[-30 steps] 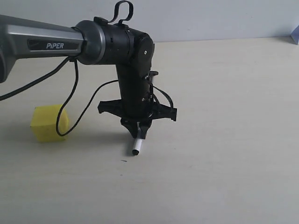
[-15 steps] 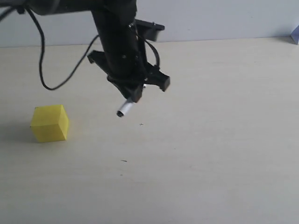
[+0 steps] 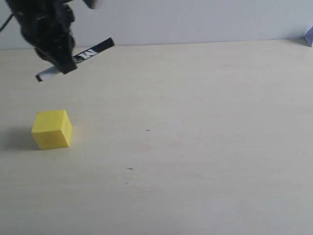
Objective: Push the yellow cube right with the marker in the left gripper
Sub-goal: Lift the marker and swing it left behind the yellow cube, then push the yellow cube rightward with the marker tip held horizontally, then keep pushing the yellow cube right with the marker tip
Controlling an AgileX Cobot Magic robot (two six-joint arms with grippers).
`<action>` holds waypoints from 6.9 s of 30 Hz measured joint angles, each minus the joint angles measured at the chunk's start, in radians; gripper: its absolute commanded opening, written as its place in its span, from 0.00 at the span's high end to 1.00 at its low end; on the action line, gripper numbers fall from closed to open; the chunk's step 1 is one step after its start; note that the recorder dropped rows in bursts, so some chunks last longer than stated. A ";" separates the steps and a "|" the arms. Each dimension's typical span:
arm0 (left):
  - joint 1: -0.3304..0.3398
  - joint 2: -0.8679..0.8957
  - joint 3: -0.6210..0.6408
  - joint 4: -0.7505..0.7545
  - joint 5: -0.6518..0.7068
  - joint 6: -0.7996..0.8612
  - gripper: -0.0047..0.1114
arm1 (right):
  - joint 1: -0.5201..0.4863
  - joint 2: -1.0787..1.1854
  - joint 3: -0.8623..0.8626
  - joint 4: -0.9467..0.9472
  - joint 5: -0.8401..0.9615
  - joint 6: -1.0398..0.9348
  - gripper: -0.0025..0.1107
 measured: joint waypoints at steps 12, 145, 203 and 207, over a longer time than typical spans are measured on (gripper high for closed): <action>0.370 -0.128 0.200 0.004 0.007 0.223 0.96 | 0.000 0.000 0.000 0.000 0.000 0.000 0.98; 0.279 0.213 0.357 -0.010 -0.408 0.823 0.96 | 0.000 0.000 0.000 0.007 0.000 0.000 0.98; 0.138 0.237 0.259 -0.171 -0.207 0.628 0.96 | 0.000 0.000 0.000 0.007 0.000 0.000 0.98; 0.127 0.237 0.259 -0.163 -0.239 0.628 0.96 | 0.000 0.000 0.000 0.007 0.000 0.000 0.98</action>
